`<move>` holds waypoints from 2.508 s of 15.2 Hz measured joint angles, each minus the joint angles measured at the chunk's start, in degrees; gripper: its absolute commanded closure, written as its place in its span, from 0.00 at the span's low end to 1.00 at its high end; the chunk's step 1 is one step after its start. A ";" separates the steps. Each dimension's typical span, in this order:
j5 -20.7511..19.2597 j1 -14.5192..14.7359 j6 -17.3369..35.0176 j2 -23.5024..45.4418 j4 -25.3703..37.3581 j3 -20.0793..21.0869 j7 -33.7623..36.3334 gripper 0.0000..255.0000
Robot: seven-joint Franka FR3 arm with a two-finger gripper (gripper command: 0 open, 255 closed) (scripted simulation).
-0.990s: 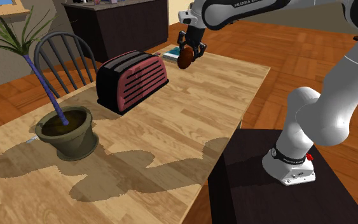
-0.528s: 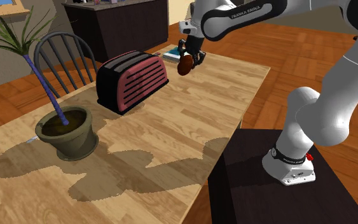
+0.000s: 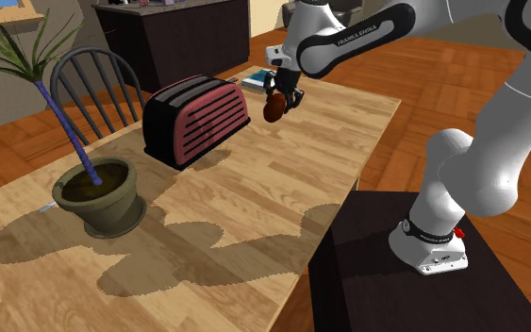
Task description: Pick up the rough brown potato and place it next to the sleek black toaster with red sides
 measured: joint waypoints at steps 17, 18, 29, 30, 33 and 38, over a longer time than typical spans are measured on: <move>4.67 0.82 13.97 7.89 -6.87 -2.17 -3.04 1.00; 5.44 0.98 14.73 8.76 -6.87 -2.23 -3.45 1.00; 10.70 1.19 20.77 13.05 -8.21 -2.42 -7.24 1.00; 10.68 1.19 20.69 13.05 -8.17 -2.42 -7.22 1.00; 10.52 1.12 20.56 13.06 -8.73 -2.50 -7.28 0.00; 8.97 1.21 19.60 11.85 -9.07 -2.64 -6.07 0.00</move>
